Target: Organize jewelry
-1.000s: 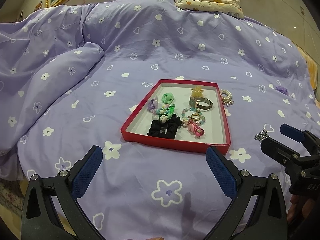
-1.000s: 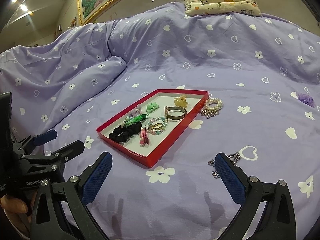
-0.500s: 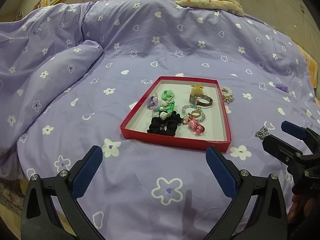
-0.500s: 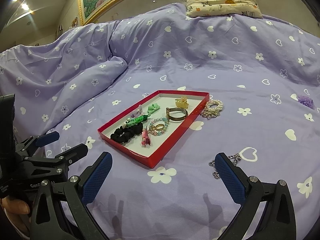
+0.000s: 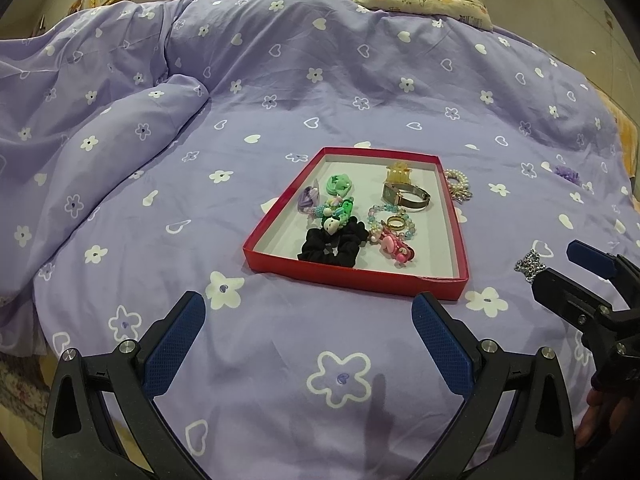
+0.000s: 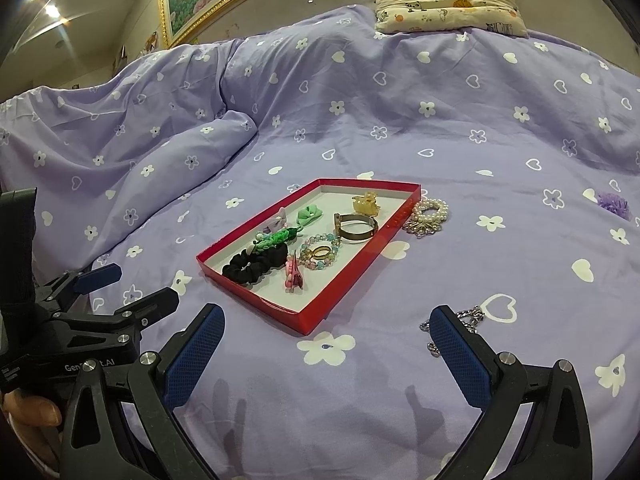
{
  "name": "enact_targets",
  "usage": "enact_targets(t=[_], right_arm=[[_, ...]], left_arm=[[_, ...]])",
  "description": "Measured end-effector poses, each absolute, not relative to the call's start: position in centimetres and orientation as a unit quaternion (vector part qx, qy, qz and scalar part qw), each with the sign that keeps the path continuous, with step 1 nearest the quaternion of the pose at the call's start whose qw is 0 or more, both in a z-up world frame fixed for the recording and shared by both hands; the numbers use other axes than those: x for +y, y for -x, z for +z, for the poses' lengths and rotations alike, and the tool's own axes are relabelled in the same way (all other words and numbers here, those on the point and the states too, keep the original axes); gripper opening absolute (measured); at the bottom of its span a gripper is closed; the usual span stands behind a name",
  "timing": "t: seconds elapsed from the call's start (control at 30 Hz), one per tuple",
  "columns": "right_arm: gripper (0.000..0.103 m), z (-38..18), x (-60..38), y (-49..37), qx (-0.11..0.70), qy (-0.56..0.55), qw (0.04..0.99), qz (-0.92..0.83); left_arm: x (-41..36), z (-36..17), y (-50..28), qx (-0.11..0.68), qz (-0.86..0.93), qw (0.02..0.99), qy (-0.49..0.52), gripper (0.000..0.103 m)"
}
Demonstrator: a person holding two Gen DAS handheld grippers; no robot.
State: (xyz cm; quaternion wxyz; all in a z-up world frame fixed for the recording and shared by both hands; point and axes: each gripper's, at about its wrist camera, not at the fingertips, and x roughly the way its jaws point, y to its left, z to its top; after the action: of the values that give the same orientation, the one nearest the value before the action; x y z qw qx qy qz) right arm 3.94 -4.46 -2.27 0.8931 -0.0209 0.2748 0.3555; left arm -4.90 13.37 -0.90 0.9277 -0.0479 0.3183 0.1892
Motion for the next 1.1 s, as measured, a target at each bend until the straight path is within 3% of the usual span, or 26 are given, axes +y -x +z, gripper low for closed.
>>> enact_targets(t=[1.1], right_arm=[[0.103,-2.28,-4.28,-3.77,0.275,0.020,0.892,0.358]], left_arm=[[13.63,-1.02,4.95,0.317,0.193,0.928,0.044,0.103]])
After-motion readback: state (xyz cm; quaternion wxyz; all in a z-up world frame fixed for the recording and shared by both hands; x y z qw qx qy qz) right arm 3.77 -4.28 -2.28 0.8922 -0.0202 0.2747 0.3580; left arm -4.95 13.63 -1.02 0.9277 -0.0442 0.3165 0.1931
